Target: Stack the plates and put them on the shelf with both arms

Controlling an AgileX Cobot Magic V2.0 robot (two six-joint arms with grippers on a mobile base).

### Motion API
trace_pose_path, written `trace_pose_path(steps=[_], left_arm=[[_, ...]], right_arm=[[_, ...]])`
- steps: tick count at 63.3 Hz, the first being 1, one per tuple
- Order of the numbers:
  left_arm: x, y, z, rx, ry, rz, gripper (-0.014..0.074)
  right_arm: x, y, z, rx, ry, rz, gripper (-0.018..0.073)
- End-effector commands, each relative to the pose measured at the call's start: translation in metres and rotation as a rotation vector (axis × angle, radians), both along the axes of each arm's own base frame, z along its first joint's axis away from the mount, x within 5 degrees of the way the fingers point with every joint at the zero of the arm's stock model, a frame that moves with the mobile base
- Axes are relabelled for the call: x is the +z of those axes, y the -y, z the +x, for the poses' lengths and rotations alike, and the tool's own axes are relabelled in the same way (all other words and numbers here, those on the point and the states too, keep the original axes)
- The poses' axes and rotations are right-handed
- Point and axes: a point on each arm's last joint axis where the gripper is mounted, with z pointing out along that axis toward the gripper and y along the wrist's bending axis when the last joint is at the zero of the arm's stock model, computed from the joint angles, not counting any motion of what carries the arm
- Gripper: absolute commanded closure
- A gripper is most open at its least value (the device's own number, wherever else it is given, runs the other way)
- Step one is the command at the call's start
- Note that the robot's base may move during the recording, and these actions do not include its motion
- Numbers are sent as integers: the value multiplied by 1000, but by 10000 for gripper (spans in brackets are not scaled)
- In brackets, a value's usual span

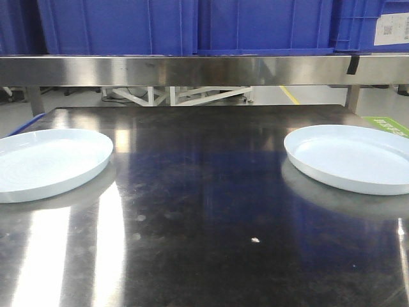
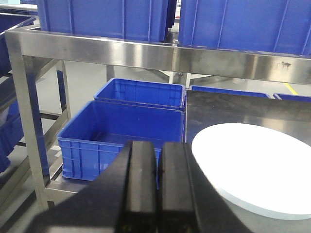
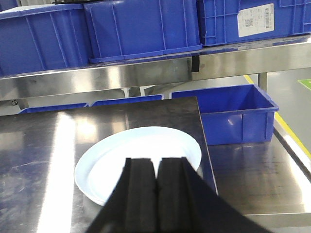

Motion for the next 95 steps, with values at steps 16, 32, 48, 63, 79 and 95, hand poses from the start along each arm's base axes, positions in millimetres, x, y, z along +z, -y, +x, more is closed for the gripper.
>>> trace_pose_path(steps=[16,32,48,63,79,95], left_arm=[[1,0,0,-4,82,1,496],[1,0,0,-4,82,1,496],[1,0,0,-4,82,1,496],[1,0,0,-4,82,1,496],[53,1,10,-38,79,-7,496],[154,5,68,-101,-183,54,496]], right_arm=[[14,0,-3,-2,126,-5,511],[14,0,-3,-2,126,-5,511],[14,0,-3,-2,126,-5,511],[14,0,-3,-2,126,-5,511],[14,0,-3,-2,126,-5,511],[14,0,-3,-2,126,-5,511]])
